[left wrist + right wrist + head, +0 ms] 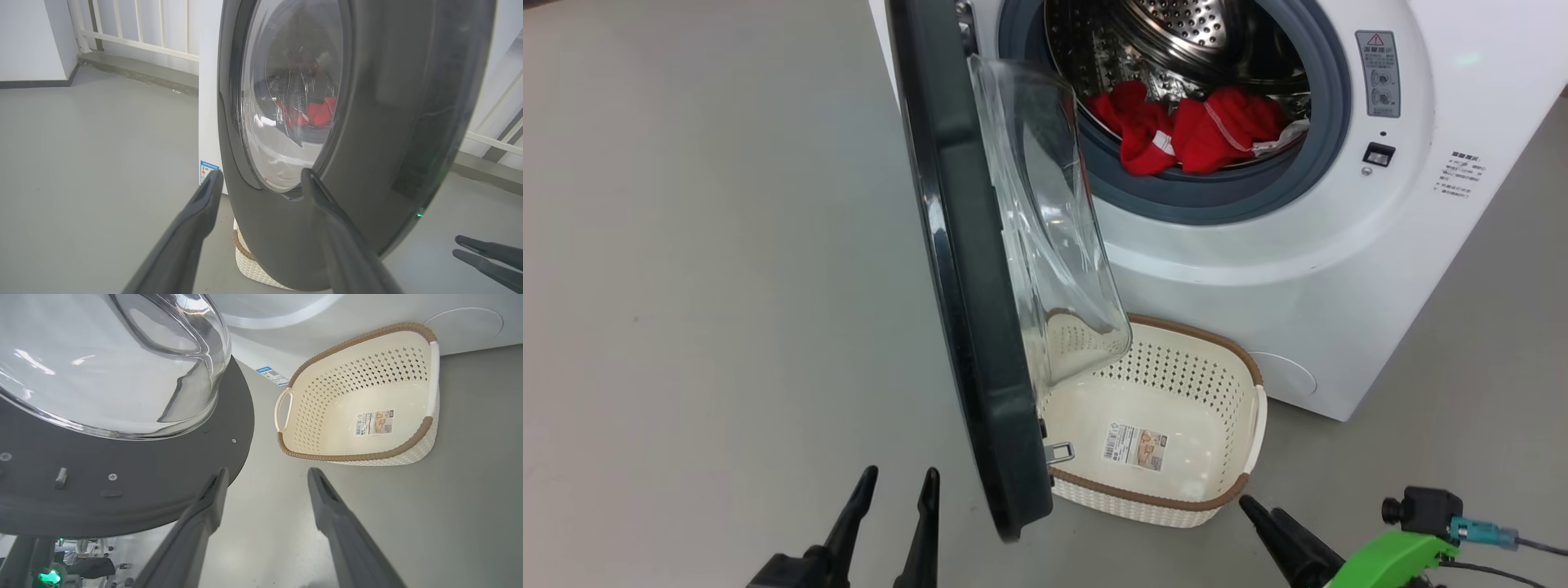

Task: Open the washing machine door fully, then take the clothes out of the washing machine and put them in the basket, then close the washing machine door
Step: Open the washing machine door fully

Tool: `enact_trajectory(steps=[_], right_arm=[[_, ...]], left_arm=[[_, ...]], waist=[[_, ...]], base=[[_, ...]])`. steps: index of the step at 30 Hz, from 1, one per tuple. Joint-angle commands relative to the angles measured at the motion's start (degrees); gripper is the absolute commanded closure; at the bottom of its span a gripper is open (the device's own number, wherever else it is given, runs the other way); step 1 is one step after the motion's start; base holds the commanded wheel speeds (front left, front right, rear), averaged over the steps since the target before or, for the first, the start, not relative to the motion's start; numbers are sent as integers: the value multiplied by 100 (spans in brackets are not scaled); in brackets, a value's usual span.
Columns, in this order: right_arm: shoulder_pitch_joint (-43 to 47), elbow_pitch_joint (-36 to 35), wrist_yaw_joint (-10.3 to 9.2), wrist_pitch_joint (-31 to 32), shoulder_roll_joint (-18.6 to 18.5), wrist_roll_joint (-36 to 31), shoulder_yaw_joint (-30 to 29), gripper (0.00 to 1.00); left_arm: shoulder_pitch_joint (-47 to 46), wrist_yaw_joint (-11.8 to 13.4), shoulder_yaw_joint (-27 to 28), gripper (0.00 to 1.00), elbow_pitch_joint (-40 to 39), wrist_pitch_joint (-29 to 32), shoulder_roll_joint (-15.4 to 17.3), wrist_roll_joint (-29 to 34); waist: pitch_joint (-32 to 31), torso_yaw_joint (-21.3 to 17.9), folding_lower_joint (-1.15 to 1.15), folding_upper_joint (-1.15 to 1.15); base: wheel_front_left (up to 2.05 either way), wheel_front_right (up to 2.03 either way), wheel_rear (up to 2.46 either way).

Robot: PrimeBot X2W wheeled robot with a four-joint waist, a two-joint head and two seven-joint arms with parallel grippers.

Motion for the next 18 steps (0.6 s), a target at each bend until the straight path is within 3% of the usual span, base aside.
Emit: enact_trajectory(steps=[1, 7, 12, 18], right_arm=[[-85, -69, 44, -235, -185, -156, 251, 0], [-265, 248, 44, -1249, -520, -627, 897, 0], [-408, 497, 44, -1573, -651, -998, 1196, 0], [-340, 321, 44, -1595, -514, -2033, 417, 0]], left_arm=[[-42, -48, 204, 0, -102, -46, 31, 42], [-56, -52, 204, 0, -103, -46, 31, 26], [-63, -53, 220, 0, -110, -46, 31, 24], [-74, -44, 245, 0, -129, -46, 31, 17]], waist=[[4, -6, 0, 0], [28, -19, 0, 0], [38, -33, 0, 0], [79, -72, 0, 0]], base=[[0, 0, 0], [0, 0, 0], [0, 0, 0], [0, 0, 0]])
